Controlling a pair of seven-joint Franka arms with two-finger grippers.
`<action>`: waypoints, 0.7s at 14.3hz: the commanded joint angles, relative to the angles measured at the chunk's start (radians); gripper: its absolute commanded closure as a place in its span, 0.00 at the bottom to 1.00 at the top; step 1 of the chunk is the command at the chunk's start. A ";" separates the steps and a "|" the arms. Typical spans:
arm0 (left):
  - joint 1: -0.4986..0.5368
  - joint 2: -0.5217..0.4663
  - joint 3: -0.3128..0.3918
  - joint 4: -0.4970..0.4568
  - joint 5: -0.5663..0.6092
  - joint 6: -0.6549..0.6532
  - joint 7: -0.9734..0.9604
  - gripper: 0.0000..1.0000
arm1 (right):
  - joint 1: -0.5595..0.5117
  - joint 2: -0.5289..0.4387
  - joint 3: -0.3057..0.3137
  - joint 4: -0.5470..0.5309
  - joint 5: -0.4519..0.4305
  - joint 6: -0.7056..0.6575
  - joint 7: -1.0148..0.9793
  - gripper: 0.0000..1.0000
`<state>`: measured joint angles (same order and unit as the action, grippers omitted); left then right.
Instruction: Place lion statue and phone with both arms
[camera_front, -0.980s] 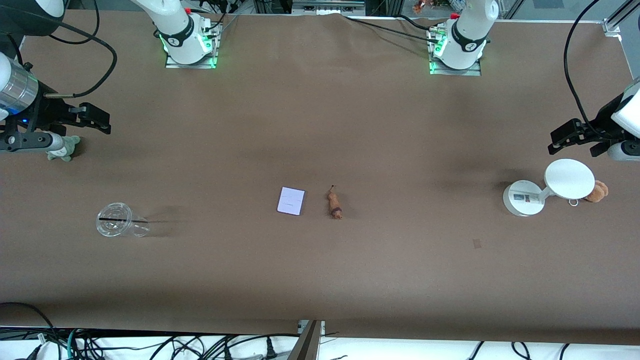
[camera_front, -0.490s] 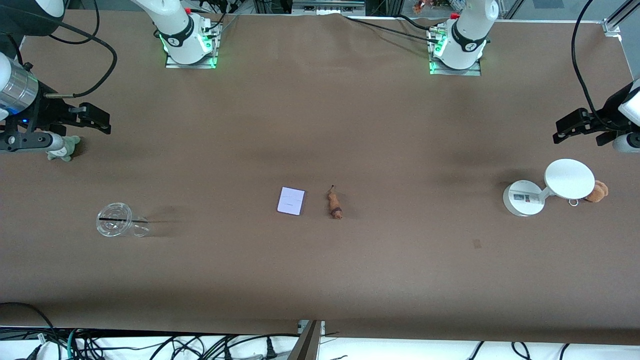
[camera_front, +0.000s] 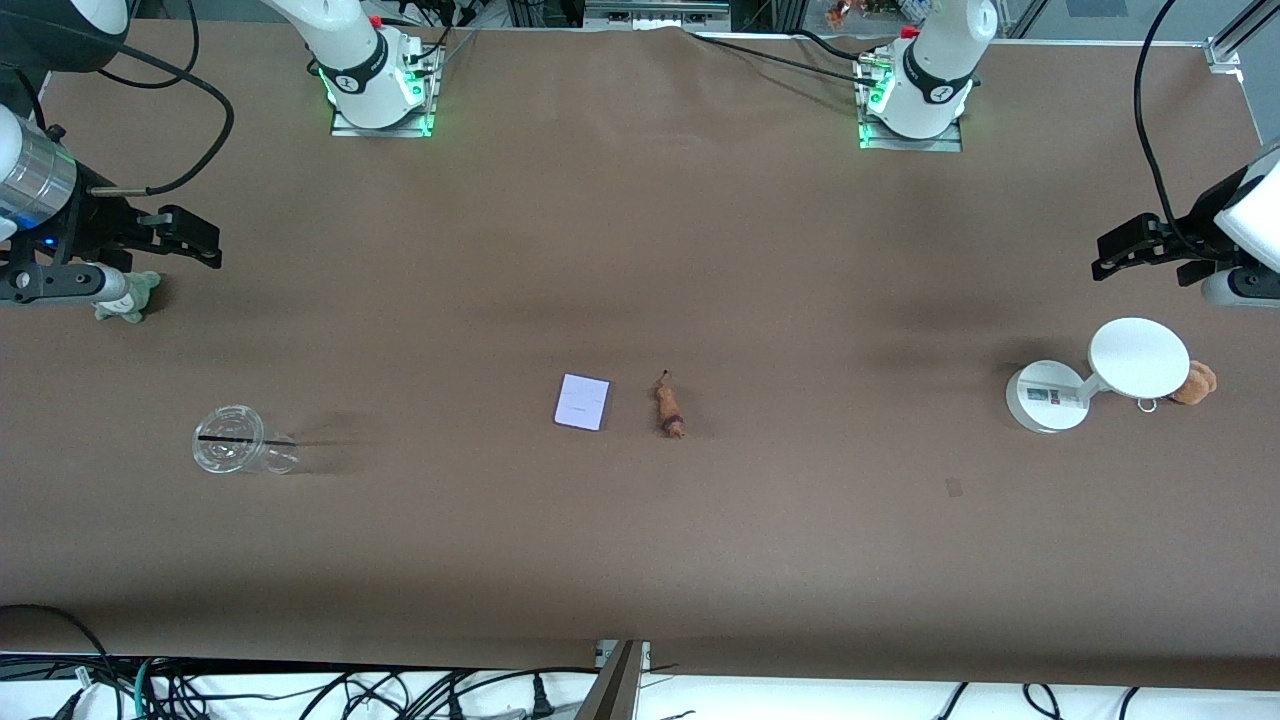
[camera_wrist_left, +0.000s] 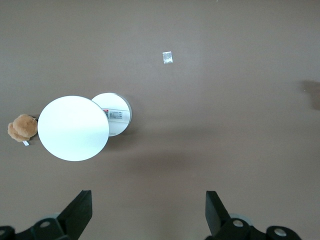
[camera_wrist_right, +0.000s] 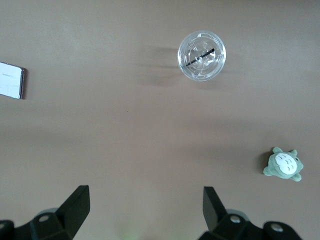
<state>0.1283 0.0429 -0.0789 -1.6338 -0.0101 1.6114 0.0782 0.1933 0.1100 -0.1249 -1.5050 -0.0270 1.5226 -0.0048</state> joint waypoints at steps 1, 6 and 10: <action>-0.016 0.032 0.007 0.023 0.019 -0.019 -0.003 0.00 | -0.008 -0.001 0.002 0.006 0.019 -0.001 -0.004 0.00; -0.032 0.069 -0.001 0.046 0.019 -0.010 -0.055 0.00 | -0.008 -0.001 0.002 0.006 0.019 -0.001 -0.006 0.00; -0.041 0.092 -0.001 0.086 0.018 -0.010 -0.074 0.00 | -0.008 -0.001 0.002 0.006 0.019 0.002 -0.006 0.00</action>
<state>0.0941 0.1026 -0.0813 -1.6068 -0.0101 1.6124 0.0276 0.1933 0.1100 -0.1250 -1.5049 -0.0269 1.5231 -0.0048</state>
